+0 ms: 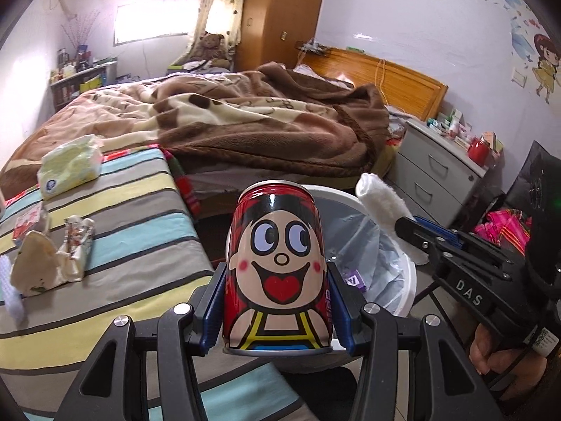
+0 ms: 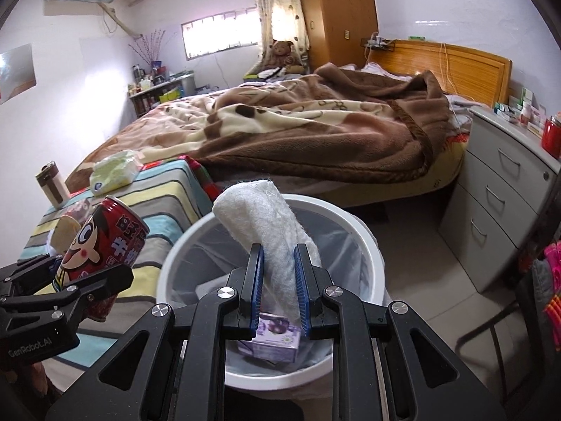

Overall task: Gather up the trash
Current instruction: 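Carry the red can with the left gripper while the right gripper carries the white cloth over the bin, then open the left gripper to drop the red can while the right gripper releases the white cloth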

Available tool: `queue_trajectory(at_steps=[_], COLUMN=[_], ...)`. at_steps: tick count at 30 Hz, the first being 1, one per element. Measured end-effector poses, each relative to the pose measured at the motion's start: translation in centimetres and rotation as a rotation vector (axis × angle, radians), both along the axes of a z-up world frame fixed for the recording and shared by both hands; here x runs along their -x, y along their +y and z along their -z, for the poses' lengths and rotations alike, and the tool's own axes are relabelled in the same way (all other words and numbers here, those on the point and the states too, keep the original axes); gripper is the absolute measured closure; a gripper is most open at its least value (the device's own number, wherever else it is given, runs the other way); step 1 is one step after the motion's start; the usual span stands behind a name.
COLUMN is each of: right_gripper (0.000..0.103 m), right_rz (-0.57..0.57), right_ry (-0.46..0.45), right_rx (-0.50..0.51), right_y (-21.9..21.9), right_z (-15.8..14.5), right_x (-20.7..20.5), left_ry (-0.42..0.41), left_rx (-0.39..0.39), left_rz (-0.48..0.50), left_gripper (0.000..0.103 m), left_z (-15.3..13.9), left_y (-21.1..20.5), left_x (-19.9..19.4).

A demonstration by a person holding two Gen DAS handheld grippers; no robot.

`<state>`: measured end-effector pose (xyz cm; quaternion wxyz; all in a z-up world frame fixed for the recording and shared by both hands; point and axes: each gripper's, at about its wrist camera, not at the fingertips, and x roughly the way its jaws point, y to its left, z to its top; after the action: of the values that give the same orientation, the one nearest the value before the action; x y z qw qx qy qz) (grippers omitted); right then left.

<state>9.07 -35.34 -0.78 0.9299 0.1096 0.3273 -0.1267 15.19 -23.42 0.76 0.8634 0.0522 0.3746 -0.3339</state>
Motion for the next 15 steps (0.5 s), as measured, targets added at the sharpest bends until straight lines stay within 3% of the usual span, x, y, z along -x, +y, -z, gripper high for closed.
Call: queue_trajectory(at_steps=[15], right_gripper=[0.084], right_rz=[0.038], right_ry=[0.044], right_rx=[-0.01], right_y=[-1.6], right_z=[1.0], right_x=[-0.2], left_ry=[0.029], left_rx=[-0.031], left_rz=[0.047], left_gripper=[0.051], left_z=[1.7], left_y=[-3.5], left_x=[-0.4])
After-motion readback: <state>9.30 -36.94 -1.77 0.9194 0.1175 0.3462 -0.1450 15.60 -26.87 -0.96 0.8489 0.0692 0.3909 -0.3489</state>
